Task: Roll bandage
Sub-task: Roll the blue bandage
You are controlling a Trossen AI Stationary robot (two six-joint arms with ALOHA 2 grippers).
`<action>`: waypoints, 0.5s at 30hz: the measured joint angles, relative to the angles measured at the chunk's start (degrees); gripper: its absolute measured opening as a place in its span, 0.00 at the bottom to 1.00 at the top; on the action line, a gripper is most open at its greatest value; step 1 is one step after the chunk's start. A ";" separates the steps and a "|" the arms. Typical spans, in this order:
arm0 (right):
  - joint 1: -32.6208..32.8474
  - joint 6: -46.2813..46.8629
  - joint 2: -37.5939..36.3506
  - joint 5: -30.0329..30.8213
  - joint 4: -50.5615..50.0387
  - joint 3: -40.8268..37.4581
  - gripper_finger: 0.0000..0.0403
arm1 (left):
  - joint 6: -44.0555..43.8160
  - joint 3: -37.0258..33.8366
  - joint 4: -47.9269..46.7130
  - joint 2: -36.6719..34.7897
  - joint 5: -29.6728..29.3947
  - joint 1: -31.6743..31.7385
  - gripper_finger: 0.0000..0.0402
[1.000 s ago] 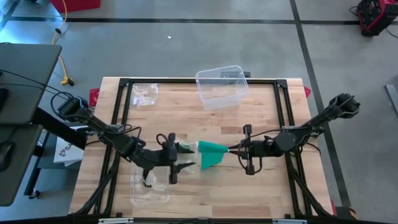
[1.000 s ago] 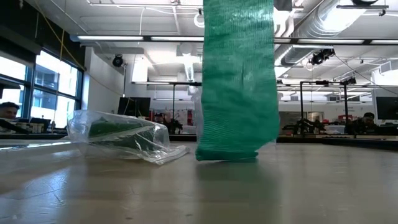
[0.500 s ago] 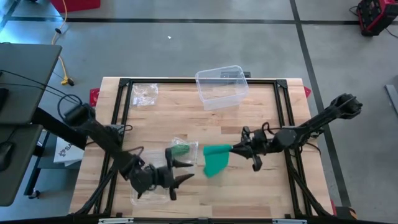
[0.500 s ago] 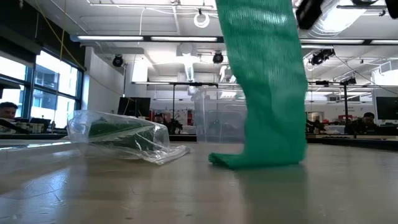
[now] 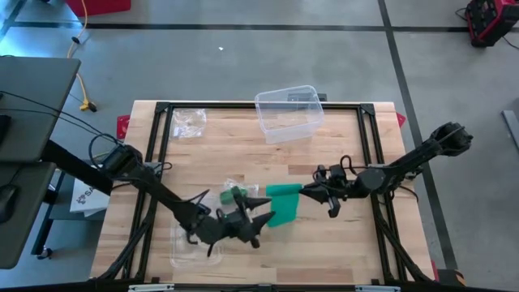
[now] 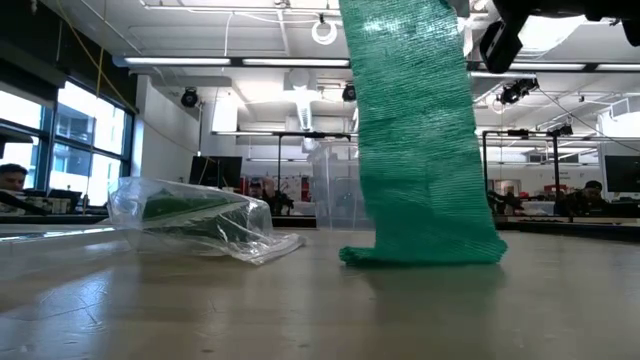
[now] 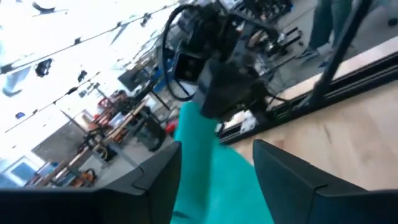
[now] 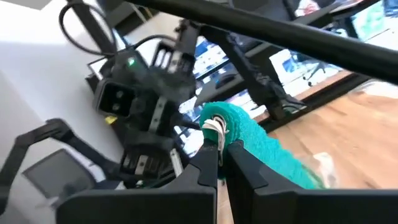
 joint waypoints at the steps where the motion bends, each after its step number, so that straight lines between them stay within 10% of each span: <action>1: 0.00 -0.08 0.02 -0.79 0.17 0.00 0.00 | -0.75 0.45 -1.08 -0.08 -0.45 0.41 0.50; 7: 0.00 -0.34 -2.08 -3.89 1.99 0.00 0.00 | -5.85 1.56 -3.18 -0.20 -7.40 -1.32 0.54; 15: 0.00 -2.07 -4.83 -4.58 1.98 0.00 0.00 | -16.60 1.54 -3.67 -0.13 -2.71 0.09 0.50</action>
